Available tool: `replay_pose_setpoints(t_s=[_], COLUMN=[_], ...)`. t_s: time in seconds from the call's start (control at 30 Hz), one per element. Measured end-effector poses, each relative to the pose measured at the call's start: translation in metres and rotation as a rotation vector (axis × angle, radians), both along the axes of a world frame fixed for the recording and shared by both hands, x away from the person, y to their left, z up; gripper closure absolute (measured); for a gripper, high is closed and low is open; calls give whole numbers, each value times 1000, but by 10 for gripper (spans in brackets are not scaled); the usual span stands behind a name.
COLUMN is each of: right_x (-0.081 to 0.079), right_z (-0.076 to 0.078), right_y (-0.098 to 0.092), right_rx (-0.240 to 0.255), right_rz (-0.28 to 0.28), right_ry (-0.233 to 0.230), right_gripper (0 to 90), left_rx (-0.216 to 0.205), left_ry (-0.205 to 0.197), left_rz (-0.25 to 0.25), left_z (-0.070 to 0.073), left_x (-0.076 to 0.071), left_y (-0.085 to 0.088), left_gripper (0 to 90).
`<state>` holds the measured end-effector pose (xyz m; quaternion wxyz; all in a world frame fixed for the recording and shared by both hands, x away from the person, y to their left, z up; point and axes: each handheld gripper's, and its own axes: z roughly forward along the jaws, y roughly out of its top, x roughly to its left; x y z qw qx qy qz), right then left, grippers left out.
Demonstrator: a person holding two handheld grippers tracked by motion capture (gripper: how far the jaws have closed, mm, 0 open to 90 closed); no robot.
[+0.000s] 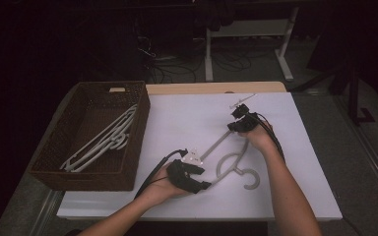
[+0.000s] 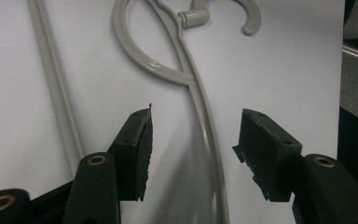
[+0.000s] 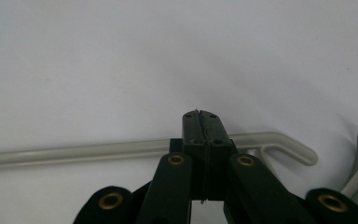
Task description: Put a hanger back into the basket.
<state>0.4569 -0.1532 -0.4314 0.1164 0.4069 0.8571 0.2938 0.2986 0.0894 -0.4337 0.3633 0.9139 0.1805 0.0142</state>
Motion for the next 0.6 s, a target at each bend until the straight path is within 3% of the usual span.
replay_pose_setpoints(t_s=[0.23, 0.37, 0.6], right_x=[11, 13, 16], right_z=[-9, -10, -10], right_y=[3, 7, 8], right_rx=[-26, -71, -69], right_rz=[8, 16, 12], right_ry=[36, 45, 73], right_gripper=[891, 894, 896], left_rx=[5, 10, 25], left_ry=[5, 3, 6], left_rz=[-4, -10, -24], left_z=[-2, -2, -6], left_x=[1, 0, 6], left_y=[-2, -5, -19], left_gripper=[444, 445, 456])
